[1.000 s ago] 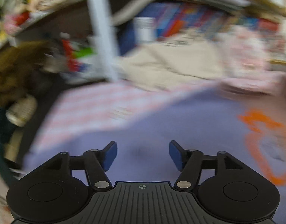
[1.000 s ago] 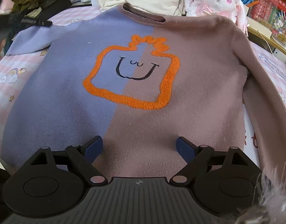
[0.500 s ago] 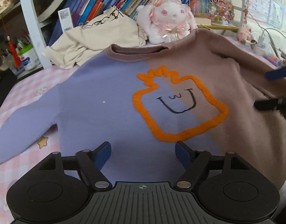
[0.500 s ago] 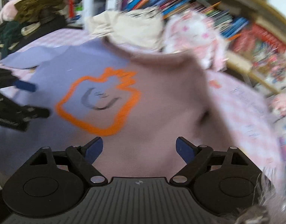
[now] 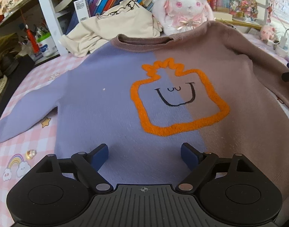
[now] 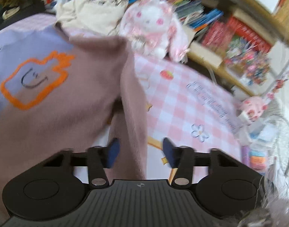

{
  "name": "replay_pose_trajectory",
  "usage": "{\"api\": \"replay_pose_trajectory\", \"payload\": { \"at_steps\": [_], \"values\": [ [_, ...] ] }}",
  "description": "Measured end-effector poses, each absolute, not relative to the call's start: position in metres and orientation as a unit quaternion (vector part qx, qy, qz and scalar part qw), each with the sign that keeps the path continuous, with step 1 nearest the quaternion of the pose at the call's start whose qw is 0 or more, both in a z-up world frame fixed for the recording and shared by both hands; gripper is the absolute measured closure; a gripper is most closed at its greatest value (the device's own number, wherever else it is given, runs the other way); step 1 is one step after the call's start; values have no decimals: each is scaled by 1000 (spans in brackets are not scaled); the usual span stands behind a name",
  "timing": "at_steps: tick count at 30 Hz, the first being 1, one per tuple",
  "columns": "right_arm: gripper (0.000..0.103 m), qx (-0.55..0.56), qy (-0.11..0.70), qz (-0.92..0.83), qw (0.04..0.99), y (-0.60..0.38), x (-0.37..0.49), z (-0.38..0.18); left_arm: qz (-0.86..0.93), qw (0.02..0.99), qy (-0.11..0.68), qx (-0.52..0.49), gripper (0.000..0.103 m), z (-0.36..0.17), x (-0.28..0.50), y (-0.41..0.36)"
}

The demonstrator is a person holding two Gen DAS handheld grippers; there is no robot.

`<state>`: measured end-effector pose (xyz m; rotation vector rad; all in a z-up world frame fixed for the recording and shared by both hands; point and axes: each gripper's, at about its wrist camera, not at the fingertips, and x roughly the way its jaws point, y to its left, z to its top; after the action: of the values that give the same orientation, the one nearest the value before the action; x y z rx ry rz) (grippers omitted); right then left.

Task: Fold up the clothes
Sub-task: 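Smooth the sweater flat with the left tool while the right tool pulls the mauve sleeve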

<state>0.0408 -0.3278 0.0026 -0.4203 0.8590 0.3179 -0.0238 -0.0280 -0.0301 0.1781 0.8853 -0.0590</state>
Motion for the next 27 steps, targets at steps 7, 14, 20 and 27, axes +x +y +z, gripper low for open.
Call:
{"api": "replay_pose_trajectory", "payload": {
  "at_steps": [7,14,20,27],
  "values": [
    [98,-182,402,94,892,-379,100,9,0,896,435,85,14,-28,-31,-35],
    [57,-234,354,-16,905,-404,147,8,-5,891,441,110,13,-21,-35,-36],
    [55,-164,365,96,912,-367,105,6,3,890,442,110,12,-18,-36,-26],
    [54,-102,411,195,885,-313,50,-5,55,893,438,85,12,-9,-37,7]
  ]
}}
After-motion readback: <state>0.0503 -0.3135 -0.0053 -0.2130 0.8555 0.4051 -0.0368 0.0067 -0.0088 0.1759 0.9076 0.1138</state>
